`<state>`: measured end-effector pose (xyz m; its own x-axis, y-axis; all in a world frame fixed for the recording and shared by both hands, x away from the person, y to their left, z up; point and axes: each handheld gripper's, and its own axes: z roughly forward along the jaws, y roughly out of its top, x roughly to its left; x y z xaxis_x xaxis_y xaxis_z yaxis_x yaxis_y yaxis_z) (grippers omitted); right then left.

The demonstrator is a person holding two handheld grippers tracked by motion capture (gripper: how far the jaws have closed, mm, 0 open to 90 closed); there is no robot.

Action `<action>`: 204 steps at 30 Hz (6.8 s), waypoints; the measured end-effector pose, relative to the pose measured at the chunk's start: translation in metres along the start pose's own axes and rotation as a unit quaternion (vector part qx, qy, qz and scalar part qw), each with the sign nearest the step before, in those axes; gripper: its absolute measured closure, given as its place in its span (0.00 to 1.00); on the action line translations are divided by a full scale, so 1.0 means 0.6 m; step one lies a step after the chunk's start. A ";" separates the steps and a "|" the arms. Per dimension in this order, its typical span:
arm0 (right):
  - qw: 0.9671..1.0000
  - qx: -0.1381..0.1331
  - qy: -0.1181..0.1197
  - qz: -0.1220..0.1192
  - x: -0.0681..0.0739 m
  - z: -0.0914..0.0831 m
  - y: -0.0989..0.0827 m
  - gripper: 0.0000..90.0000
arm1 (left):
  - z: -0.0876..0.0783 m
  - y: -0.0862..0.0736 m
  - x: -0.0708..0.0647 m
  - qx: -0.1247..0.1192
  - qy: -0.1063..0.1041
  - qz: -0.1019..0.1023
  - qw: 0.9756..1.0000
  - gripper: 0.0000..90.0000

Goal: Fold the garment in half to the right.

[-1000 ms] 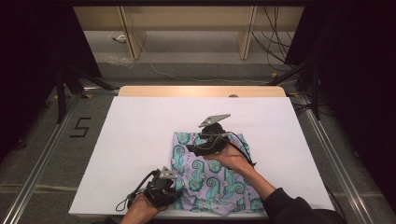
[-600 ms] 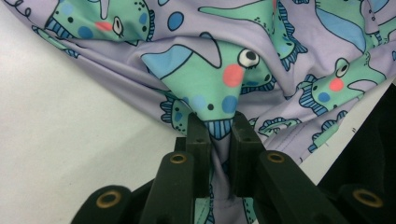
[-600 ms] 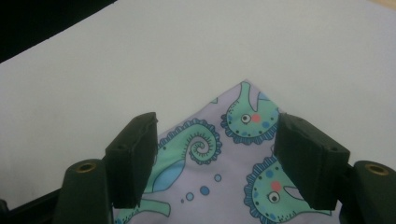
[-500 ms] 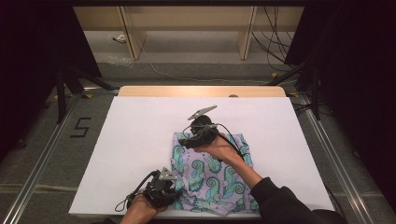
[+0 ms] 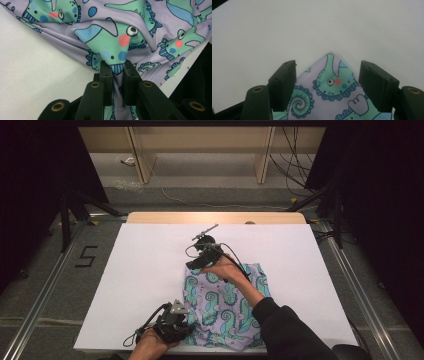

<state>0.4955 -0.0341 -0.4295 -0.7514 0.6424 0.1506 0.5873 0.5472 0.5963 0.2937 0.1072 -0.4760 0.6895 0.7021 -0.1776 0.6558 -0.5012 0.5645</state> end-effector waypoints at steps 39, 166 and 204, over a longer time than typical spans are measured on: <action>0.996 0.078 -0.023 -0.023 -0.010 0.101 0.021 0.58 | -0.001 0.000 -0.001 0.000 0.003 0.020 1.000 0.89; 0.998 -0.045 -0.018 -0.026 -0.154 -0.126 -0.063 0.95 | 0.025 0.167 -0.103 -0.039 -0.055 0.151 0.986 0.89; 0.996 -0.053 -0.045 0.049 -0.205 -0.157 -0.143 0.77 | 0.097 0.204 -0.162 -0.038 -0.082 0.193 0.977 0.89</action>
<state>0.5092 -0.2104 -0.4250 -0.6589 0.7383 0.1440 0.6179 0.4220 0.6634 0.3250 -0.0517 -0.4363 0.9246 0.3757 -0.0626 0.3172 -0.6687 0.6725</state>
